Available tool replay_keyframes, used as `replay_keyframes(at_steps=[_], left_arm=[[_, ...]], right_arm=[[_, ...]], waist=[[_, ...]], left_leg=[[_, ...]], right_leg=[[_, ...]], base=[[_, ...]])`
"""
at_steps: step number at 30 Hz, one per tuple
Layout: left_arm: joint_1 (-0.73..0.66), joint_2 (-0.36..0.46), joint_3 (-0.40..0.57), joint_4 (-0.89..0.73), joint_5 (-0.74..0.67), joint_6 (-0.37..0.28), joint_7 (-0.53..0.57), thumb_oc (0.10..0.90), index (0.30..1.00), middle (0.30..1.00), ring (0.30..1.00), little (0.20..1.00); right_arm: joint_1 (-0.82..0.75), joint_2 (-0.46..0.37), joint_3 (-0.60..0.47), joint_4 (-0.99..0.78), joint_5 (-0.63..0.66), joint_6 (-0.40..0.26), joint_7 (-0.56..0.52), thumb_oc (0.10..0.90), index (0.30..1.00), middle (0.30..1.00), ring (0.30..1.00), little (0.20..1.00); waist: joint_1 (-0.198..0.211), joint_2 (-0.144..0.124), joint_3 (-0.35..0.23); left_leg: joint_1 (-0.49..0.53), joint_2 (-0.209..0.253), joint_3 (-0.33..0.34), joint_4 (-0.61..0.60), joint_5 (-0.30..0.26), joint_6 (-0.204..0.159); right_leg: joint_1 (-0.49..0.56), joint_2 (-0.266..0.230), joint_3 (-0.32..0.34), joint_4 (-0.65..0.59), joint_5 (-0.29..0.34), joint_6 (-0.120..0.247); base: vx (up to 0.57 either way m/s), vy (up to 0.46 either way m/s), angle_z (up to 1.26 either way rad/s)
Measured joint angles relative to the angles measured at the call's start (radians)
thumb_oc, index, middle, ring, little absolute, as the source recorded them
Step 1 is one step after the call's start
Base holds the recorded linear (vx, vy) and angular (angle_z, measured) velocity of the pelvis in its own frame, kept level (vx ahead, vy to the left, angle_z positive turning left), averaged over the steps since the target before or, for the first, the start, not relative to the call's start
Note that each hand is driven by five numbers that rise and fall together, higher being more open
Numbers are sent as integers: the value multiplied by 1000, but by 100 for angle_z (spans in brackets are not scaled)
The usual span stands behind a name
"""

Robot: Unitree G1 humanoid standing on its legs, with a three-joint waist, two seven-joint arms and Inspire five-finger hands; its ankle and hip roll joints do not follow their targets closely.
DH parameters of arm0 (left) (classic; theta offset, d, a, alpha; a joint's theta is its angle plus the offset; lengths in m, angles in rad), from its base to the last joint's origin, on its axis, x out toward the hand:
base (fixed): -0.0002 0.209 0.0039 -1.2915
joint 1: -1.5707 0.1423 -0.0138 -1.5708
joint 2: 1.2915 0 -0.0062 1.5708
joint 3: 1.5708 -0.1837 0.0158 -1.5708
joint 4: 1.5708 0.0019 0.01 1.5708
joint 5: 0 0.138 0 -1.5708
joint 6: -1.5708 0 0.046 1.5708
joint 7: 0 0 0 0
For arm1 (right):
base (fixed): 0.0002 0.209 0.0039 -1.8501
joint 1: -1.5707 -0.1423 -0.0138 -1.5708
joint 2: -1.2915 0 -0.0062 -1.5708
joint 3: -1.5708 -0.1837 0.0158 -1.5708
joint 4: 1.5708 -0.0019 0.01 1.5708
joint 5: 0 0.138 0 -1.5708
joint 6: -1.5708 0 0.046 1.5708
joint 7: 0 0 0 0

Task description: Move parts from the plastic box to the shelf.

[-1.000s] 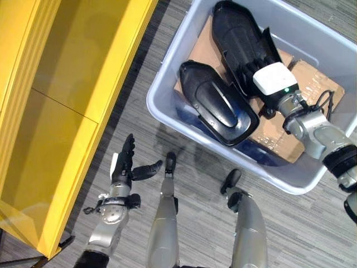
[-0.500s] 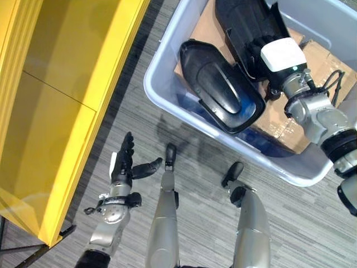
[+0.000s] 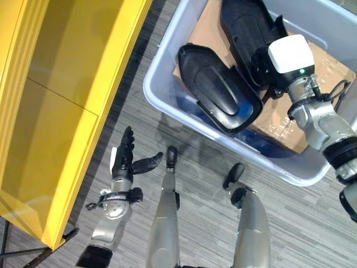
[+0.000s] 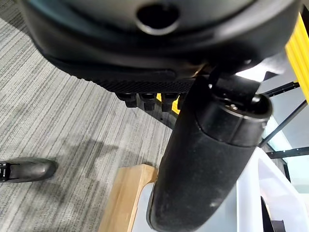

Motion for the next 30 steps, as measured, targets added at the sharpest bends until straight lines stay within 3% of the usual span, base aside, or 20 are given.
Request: replay_keyframes(at_steps=[2, 15, 20, 24, 28, 30], left_arm=[[-4, -1, -4, 0, 2, 1, -1, 900, 1000, 1000, 1000, 1000], [8, 2, 10, -2, 11, 21, -3, 900, 1000, 1000, 1000, 1000], [22, 3, 24, -18, 21, 28, -12, 900, 1000, 1000, 1000, 1000], [28, 3, 40, -22, 49, 43, -24, 900, 1000, 1000, 1000, 1000], [47, 10, 64, -30, 59, 52, -40, 900, 1000, 1000, 1000, 1000], [67, 10, 73, -30, 61, 69, -59, 900, 1000, 1000, 1000, 1000]], right_arm=[[36, -1, -19, -19, 13, 4, -4, 400, 300, 300, 300, 300], [364, -30, -187, -307, 29, -21, 55, 400, 300, 300, 300, 300], [470, -58, -277, -420, 27, -42, 63, 400, 300, 300, 300, 300], [562, -60, -350, -510, 24, -53, 93, 400, 300, 300, 300, 300], [597, -58, -379, -553, 17, -68, 100, 400, 300, 300, 300, 300], [626, -49, -410, -586, 13, -79, 113, 400, 300, 300, 300, 300]], waist=[[-4, 0, 0], [-29, -3, 1], [-52, -18, -9], [-69, -21, -10], [-86, -40, -39], [-91, -50, -45]], left_leg=[[19, 0, 0, -7, 17, -25], [194, -4, 12, -23, -13, -10], [257, -4, 29, -20, -35, -19], [338, -5, 48, -23, -52, -14], [363, -6, 63, -24, -72, -17], [422, -6, 90, -31, -80, -14]], right_leg=[[24, -1, -3, -9, 2, 3], [242, 22, -2, -136, 41, 48], [331, 27, 5, -206, 67, 70], [450, 41, 7, -316, 119, 89], [497, 54, 17, -395, 156, 99], [566, 62, 33, -459, 185, 106]], base=[[-32, 34, 4], [3, 42, -2], [29, 45, -6], [48, 55, -10], [75, 68, -15], [72, 60, -27]])
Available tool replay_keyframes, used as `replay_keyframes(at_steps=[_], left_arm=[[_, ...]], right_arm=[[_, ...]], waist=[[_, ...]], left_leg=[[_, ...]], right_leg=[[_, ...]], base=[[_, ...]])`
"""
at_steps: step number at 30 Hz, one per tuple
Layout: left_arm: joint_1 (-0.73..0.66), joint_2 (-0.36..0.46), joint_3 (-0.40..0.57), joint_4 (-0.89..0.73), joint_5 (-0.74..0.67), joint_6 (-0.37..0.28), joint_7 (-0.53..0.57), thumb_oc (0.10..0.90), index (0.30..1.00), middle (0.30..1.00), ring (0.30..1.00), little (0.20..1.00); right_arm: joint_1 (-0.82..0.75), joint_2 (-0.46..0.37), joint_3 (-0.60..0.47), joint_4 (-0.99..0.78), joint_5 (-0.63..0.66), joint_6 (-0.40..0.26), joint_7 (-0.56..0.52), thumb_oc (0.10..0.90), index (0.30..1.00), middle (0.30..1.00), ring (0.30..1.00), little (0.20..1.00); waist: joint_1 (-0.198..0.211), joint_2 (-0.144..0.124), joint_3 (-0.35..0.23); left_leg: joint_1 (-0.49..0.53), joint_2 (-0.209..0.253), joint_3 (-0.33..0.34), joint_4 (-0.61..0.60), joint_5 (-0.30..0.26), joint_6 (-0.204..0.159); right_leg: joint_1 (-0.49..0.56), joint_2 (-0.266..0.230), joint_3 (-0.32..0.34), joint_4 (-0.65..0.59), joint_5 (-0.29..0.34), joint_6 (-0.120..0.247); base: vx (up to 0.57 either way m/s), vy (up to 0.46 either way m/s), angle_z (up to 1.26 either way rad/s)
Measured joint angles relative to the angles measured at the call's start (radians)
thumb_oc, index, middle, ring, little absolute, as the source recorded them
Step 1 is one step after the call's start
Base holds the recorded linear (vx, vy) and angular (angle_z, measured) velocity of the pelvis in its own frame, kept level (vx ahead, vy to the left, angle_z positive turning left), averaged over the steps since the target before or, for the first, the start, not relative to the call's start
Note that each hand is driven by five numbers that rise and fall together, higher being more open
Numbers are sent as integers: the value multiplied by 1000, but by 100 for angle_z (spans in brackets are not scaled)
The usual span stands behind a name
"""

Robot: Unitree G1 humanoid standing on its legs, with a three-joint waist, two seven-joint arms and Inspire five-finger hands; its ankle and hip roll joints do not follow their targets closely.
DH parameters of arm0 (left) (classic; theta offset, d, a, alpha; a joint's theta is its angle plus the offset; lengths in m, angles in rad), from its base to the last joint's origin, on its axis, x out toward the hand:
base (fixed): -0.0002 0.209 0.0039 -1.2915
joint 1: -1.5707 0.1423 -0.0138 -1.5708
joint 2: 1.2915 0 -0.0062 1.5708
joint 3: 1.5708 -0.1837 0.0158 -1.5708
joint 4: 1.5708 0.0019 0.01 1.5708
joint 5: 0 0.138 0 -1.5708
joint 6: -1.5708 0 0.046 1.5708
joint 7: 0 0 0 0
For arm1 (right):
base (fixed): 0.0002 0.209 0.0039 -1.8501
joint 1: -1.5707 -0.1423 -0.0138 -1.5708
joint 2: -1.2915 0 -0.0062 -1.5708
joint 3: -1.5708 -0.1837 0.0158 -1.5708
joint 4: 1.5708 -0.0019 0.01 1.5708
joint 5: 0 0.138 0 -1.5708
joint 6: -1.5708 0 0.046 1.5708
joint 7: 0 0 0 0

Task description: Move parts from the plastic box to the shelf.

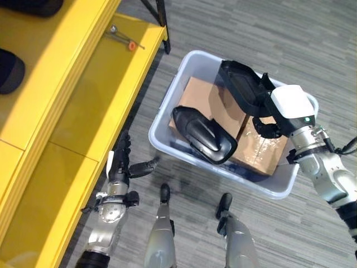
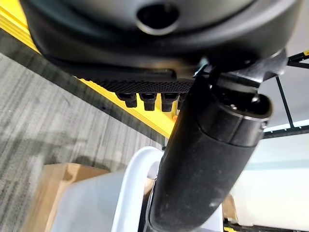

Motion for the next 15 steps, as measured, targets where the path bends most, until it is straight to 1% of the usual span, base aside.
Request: replay_keyframes(at_steps=[1, 3, 7, 10, 12, 15], left_arm=[[17, 0, 9, -1, 2, 0, -2, 900, 1000, 1000, 1000, 1000], [52, -1, 16, -1, 21, 2, -2, 900, 1000, 1000, 1000, 1000], [80, -2, 16, 0, 30, 4, -23, 900, 1000, 1000, 1000, 1000], [94, -8, 16, 2, 38, 5, -25, 900, 1000, 1000, 1000, 1000], [95, -9, 16, 2, 38, 6, -34, 900, 1000, 1000, 1000, 1000], [116, -10, 15, 4, 50, 6, -47, 900, 1000, 1000, 1000, 1000]], right_arm=[[9, 15, -9, -9, -3, -6, 6, 400, 300, 300, 300, 300], [50, 28, -25, -38, -4, -13, 11, 400, 300, 300, 300, 300], [99, 59, -43, -39, -4, -23, 22, 400, 300, 300, 300, 300], [134, 79, -44, -39, -4, -34, 41, 400, 300, 300, 300, 300], [147, 80, -44, -39, -4, -38, 57, 400, 300, 300, 300, 300], [175, 88, -44, -39, -4, -42, 80, 400, 300, 300, 300, 300]], waist=[[-6, -6, -14], [-17, -15, -69], [-27, -31, -121], [-44, -32, -170], [-45, -31, -172], [-46, -30, -211]], left_leg=[[20, 0, 12, -8, -3, -2], [23, 1, 20, -12, -13, -2], [80, 2, 47, -27, -24, -7], [105, 1, 53, -27, -35, -10], [133, 2, 62, -27, -41, -12], [145, 3, 72, -27, -48, -10]], right_leg=[[19, 3, 6, -20, 6, 3], [31, 9, 12, -59, 20, 5], [89, 23, 29, -113, 36, 11], [124, 25, 31, -140, 40, 15], [150, 26, 35, -148, 41, 15], [160, 30, 48, -160, 44, 16]], base=[[43, 27, -25], [57, 39, -15], [47, 38, -16], [36, 22, -6], [25, 10, -10], [25, 6, -11]])
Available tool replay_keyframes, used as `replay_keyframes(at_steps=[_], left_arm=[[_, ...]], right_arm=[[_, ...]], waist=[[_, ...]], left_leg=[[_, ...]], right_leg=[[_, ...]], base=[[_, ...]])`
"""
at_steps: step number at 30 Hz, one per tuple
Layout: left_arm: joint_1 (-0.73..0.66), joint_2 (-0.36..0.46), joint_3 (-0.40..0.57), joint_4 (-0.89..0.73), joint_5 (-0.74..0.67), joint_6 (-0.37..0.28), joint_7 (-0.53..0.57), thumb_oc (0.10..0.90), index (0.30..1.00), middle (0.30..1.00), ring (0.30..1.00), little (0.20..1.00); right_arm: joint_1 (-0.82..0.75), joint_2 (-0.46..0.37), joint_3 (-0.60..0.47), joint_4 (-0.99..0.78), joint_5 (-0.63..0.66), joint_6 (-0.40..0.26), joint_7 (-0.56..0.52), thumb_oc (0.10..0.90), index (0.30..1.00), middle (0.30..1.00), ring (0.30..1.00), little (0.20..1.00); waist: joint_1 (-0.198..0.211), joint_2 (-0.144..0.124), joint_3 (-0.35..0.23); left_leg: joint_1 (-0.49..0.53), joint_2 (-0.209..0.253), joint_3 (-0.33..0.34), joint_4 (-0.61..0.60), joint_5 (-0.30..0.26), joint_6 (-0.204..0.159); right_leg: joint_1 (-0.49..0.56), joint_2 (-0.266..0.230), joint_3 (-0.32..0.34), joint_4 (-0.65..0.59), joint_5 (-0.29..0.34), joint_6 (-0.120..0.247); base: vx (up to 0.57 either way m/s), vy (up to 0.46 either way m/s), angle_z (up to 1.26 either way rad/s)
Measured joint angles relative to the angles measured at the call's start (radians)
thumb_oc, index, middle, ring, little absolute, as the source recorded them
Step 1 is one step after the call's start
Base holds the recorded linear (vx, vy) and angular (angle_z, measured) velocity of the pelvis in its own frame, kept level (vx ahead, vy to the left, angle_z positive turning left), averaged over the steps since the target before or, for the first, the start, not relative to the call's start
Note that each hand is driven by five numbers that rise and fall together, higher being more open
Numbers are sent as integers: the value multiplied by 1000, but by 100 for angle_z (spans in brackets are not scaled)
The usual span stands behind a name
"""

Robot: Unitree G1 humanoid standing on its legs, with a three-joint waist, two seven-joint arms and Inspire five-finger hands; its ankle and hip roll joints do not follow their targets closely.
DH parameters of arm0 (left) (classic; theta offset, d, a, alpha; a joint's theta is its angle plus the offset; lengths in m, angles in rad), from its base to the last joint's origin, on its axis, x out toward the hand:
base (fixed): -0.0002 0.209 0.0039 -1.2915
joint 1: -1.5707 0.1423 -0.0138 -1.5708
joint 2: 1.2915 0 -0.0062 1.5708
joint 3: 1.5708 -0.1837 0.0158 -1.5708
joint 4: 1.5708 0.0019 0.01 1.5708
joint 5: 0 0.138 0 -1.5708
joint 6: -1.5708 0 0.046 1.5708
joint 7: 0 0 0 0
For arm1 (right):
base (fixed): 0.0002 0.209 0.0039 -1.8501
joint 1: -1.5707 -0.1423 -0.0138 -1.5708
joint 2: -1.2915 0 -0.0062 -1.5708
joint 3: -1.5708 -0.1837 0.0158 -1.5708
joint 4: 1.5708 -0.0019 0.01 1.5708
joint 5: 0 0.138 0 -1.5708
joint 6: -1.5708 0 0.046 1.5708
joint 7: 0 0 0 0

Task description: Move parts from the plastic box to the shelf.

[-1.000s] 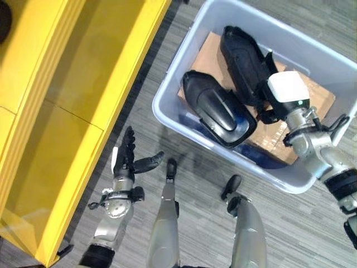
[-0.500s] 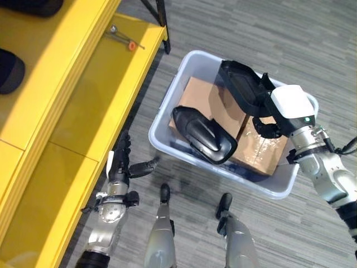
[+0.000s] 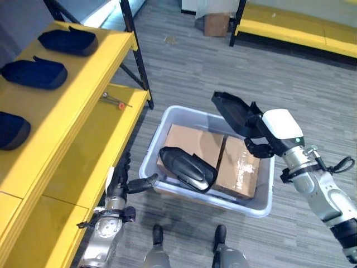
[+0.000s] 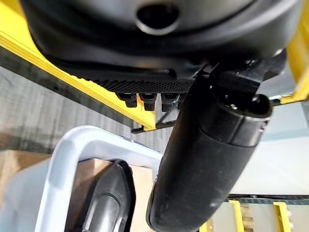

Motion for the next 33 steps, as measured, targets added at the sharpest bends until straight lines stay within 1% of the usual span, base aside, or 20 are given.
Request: replay_keyframes(at_steps=[3, 7, 10, 12, 14, 16, 18, 20, 22, 23, 24, 25, 26, 27, 28, 29, 30, 31, 32, 33], left_arm=[[19, -1, -2, 11, 9, 19, -18, 900, 1000, 1000, 1000, 1000], [26, -4, -2, 29, 10, 26, -18, 900, 1000, 1000, 1000, 1000], [38, -19, 1, 31, 10, 32, -15, 900, 1000, 1000, 1000, 1000], [44, -41, 5, 33, 8, 35, -12, 900, 1000, 1000, 1000, 1000], [51, -43, 0, 32, 8, 35, -13, 900, 1000, 1000, 1000, 1000], [66, -50, 0, 33, 7, 35, -13, 900, 1000, 1000, 1000, 1000], [80, -69, 0, 35, 6, 35, -13, 900, 1000, 1000, 1000, 1000], [95, -96, -1, 40, 5, 35, -14, 900, 1000, 1000, 1000, 1000], [115, -121, -11, 55, -16, 36, -15, 900, 1000, 1000, 1000, 1000], [118, -120, -12, 79, -25, 42, -14, 900, 1000, 1000, 1000, 1000], [113, -130, -13, 95, -31, 42, -14, 900, 1000, 1000, 1000, 1000], [95, -144, -16, 102, -32, 40, -13, 900, 1000, 1000, 1000, 1000], [86, -151, -22, 101, -33, 40, -13, 900, 1000, 1000, 1000, 1000], [75, -152, -33, 100, -34, 40, -12, 900, 1000, 1000, 1000, 1000], [76, -142, -35, 95, -35, 38, -11, 900, 1000, 1000, 1000, 1000], [68, -111, -29, 101, -36, 39, -3, 900, 1000, 1000, 1000, 1000], [63, -75, -28, 105, -36, 40, 7, 900, 1000, 1000, 1000, 1000], [63, -68, -28, 129, -35, 41, 4, 900, 1000, 1000, 1000, 1000], [62, -78, -30, 137, -35, 41, 5, 900, 1000, 1000, 1000, 1000], [60, -80, -38, 136, -34, 39, 4, 900, 1000, 1000, 1000, 1000]], right_arm=[[3, 14, 2, 0, 0, -1, 20, 400, 300, 300, 300, 300], [2, 18, 7, 0, 0, -5, 24, 400, 300, 300, 300, 300], [-5, 17, 21, 0, 1, -10, 30, 400, 300, 300, 300, 300], [-30, 17, 57, 0, 3, -13, 38, 400, 300, 300, 300, 300], [-40, 17, 82, 0, 3, -23, 39, 400, 300, 300, 300, 300], [-53, 17, 113, -2, 13, -42, 43, 400, 300, 300, 300, 300], [-54, 17, 127, -5, 28, -44, 44, 400, 300, 300, 300, 300], [-55, 13, 140, -5, 42, -42, 45, 400, 300, 300, 300, 300], [-58, 10, 145, -5, 42, -42, 48, 400, 300, 300, 300, 300], [-61, 10, 147, -5, 43, -43, 48, 400, 300, 300, 300, 300], [-67, -23, 147, -7, 45, -43, 43, 400, 300, 300, 300, 300], [-77, -61, 148, -6, 45, -41, 44, 400, 300, 300, 300, 300], [-86, -85, 148, -4, 45, -40, 44, 400, 300, 300, 300, 300], [-96, -108, 148, -2, 45, -38, 43, 400, 300, 300, 300, 300], [-111, -105, 150, 5, 43, -35, 41, 400, 300, 300, 300, 300], [-121, -57, 148, 10, 43, -23, 39, 400, 300, 300, 300, 300], [-131, -20, 150, 7, 43, -25, 39, 400, 300, 300, 300, 300], [-125, -13, 150, 0, 45, -43, 39, 400, 300, 300, 300, 300], [-114, -8, 149, -2, 53, -43, 39, 400, 300, 300, 300, 300], [-90, -8, 143, -20, 55, -37, 39, 400, 300, 300, 300, 300]], waist=[[-4, 8, -27], [-10, 13, -35], [-18, 21, -60], [-19, 27, -73], [-19, 29, -89], [-9, 32, -94], [-3, 37, -97], [5, 46, -97], [7, 62, -98], [32, 76, -97], [38, 101, -94], [39, 118, -89], [48, 143, -85], [55, 165, -78], [74, 162, -69], [88, 97, -45], [91, 32, -14], [76, 9, -5], [58, 14, -5], [42, 17, -6]], left_leg=[[21, 1, 10, 0, -10, 5], [53, 6, 10, -1, -11, 7], [57, 9, 4, -1, -14, 3], [72, 20, 12, -1, -16, 0], [75, 32, 15, -1, -17, -2], [86, 55, 19, -1, -17, -3], [89, 70, 16, -1, -16, -3], [85, 81, -2, 4, -12, -7], [69, 110, -38, -1, 1, -20], [58, 123, -55, 1, 1, -18], [-24, 126, -114, 34, 76, -110], [-63, 121, -132, 21, 116, -85], [-86, 125, -108, 17, 127, -67], [-97, 138, -72, 7, 132, -62], [-108, 158, -22, -5, 73, -64], [-127, 139, 49, 52, 5, -4], [-146, 115, 54, 182, -14, 16], [-109, 147, 42, 395, -88, -10], [-72, 174, 48, 467, -108, -23], [-11, 185, 45, 448, -107, -27]], right_leg=[[13, 0, 12, 0, 0, 1], [47, 1, 11, -2, -2, 1], [56, 5, 9, -8, -2, 0], [67, 15, 15, -10, -3, -2], [67, 27, 18, -10, -6, -5], [73, 54, 23, -8, -12, -15], [75, 69, 21, -3, -18, -24], [76, 88, 7, 8, -28, -32], [76, 104, -28, 24, -45, -50], [72, 120, -40, 36, -52, -60], [35, 142, -73, 79, -88, -78], [14, 144, -97, 98, -98, -90], [-3, 153, -100, 122, -115, -96], [-26, 162, -113, 157, -130, -115], [-62, 137, -132, 193, -143, -161], [-81, 86, -132, 203, -147, -158], [-81, 36, -135, 191, -139, -164], [-47, 5, -177, 165, -111, -172], [-18, 5, -200, 160, -106, -163], [2, -1, -224, 160, -107, -150]], base=[[29, -19, -10], [12, -52, 0], [19, -106, 1], [17, -116, -8], [5, -133, -12], [-15, -135, -12], [-49, -138, -2], [-73, -114, 13], [-165, -110, 41], [-345, -152, 85], [-395, -135, 116], [-277, -121, 135], [-248, -115, 104], [-164, -73, 68], [-103, -33, 56], [-81, -10, 49], [-90, 6, 68], [-86, 92, 77], [-35, 101, 89], [42, 135, 87]])
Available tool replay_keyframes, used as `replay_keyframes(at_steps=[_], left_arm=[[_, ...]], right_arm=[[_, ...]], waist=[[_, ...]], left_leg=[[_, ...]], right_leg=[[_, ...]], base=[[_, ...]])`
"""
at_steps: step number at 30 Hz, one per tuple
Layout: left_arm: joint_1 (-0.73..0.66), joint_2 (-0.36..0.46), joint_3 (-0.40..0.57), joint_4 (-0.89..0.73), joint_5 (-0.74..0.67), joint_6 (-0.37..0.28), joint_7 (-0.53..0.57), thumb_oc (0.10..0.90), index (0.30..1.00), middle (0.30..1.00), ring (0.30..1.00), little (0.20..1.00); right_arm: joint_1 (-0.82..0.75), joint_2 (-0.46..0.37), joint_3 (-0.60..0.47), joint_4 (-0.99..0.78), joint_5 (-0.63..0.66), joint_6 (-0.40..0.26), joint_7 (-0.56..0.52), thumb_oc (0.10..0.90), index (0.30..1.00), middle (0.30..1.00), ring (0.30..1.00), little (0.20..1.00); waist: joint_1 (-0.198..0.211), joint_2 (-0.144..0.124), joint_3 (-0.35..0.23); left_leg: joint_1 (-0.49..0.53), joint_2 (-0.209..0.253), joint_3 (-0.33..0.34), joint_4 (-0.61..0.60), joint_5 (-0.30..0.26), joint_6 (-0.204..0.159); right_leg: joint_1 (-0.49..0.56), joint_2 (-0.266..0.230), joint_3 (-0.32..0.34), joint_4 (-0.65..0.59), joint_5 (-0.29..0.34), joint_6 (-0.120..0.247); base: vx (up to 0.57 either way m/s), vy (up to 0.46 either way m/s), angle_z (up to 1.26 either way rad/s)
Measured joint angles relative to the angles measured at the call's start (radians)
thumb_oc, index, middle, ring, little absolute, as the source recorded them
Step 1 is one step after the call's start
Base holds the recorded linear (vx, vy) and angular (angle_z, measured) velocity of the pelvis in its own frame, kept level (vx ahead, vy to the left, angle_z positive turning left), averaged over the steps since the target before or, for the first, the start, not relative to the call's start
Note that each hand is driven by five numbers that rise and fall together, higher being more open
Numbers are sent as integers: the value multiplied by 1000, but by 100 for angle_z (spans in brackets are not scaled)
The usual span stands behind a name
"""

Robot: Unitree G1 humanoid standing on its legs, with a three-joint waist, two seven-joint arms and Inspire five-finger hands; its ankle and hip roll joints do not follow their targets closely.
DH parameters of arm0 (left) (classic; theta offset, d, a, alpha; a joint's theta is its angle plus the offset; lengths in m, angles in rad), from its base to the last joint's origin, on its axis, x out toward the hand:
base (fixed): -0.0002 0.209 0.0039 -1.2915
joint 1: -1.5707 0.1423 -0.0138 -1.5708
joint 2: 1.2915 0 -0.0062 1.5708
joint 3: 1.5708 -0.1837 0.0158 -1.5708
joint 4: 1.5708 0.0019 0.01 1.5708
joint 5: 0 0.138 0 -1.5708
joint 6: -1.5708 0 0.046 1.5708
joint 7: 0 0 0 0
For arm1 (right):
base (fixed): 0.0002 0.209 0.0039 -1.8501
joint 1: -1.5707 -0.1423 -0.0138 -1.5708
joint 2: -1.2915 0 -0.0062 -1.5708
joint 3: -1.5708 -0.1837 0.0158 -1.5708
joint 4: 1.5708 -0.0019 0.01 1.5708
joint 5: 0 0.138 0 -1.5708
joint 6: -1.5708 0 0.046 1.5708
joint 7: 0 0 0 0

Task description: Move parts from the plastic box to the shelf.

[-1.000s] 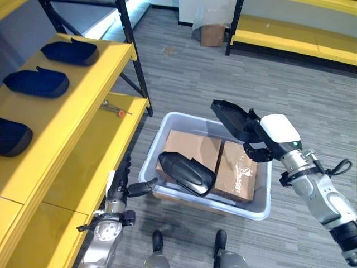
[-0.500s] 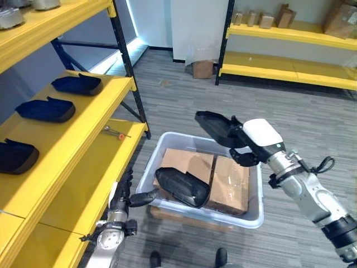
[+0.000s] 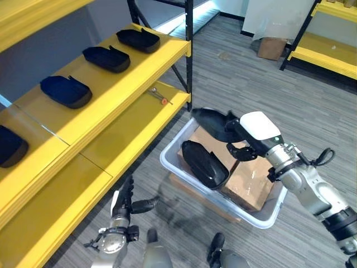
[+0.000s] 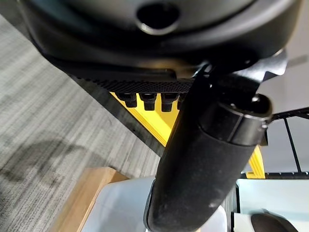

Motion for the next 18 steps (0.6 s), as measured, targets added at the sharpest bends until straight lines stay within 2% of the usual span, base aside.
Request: replay_keyframes(at_steps=[1, 2, 3, 4, 5, 7, 9, 14, 16, 18], left_arm=[[-10, -7, -6, -1, 0, -5, -8, 900, 1000, 1000, 1000, 1000], [-18, -13, -11, -6, 1, -5, -9, 900, 1000, 1000, 1000, 1000], [-33, -29, -11, -6, 1, -5, -17, 900, 1000, 1000, 1000, 1000], [-48, -38, -18, -6, 0, -5, -18, 900, 1000, 1000, 1000, 1000], [-75, -37, -36, -6, 3, -4, -22, 900, 1000, 1000, 1000, 1000], [-95, -34, -34, -6, 3, -4, -20, 900, 1000, 1000, 1000, 1000], [-83, -31, -24, -6, 5, -5, -19, 900, 1000, 1000, 1000, 1000], [-57, -25, 32, -6, 7, -4, -16, 900, 1000, 1000, 1000, 1000], [-29, -22, 41, -7, 15, -5, -16, 900, 1000, 1000, 1000, 1000], [-5, -13, 38, -7, 23, -4, -19, 900, 1000, 1000, 1000, 1000]], right_arm=[[39, 2, -33, -16, 1, 1, -7, 400, 300, 300, 300, 300], [63, 1, -63, -23, 2, 3, -16, 400, 300, 300, 300, 300], [71, -5, -89, -22, 4, 11, -24, 400, 300, 300, 300, 300], [79, -6, -119, -24, 5, 18, -25, 400, 300, 300, 300, 300], [112, 5, -179, -26, 5, 35, -36, 400, 300, 300, 300, 300], [120, 32, -192, -25, 5, 52, -37, 400, 300, 300, 300, 300], [125, 46, -189, -24, 6, 51, -36, 400, 300, 300, 300, 300], [145, 94, -187, -24, 4, 42, -36, 400, 300, 300, 300, 300], [162, 122, -182, -24, -2, 42, -33, 400, 300, 300, 300, 300], [162, 138, -167, -24, -18, 43, -28, 400, 300, 300, 300, 300]], waist=[[-19, 3, 0], [-50, 15, -4], [-64, 36, -5], [-67, 55, -5], [-71, 60, -7], [-61, 28, -15], [-51, 24, -17], [7, -4, -32], [39, -28, -44], [48, -53, -51]], left_leg=[[66, 20, 42, -40, -26, -36], [123, 30, 92, -131, -1, -35], [173, 24, 114, -216, 21, -27], [212, 21, 156, -292, 20, -41], [241, -27, 172, -382, 4, -62], [222, -100, 148, -390, 3, -61], [219, -146, 136, -384, -19, -32], [191, -206, 100, -367, -53, -8], [166, -226, 84, -331, -72, 8], [145, -254, 64, -304, -83, 16]], right_leg=[[16, -10, -34, 12, -4, 15], [22, -12, -58, 16, -10, 31], [16, -13, -68, 26, -4, 42], [5, -16, -72, 39, 5, 52], [-14, -52, -82, 58, 24, 78], [-33, -119, -71, 54, 63, 97], [-17, -163, -51, 27, 103, 110], [0, -220, -63, 3, 135, 154], [14, -244, -71, -9, 146, 165], [30, -270, -85, -36, 171, 178]], base=[[82, 130, 100], [80, 202, 95], [34, 238, 66], [-19, 315, 56], [-25, 248, 42], [1, 187, 31], [28, 199, 22], [25, 216, 24], [17, 221, 27], [11, 217, 27]])
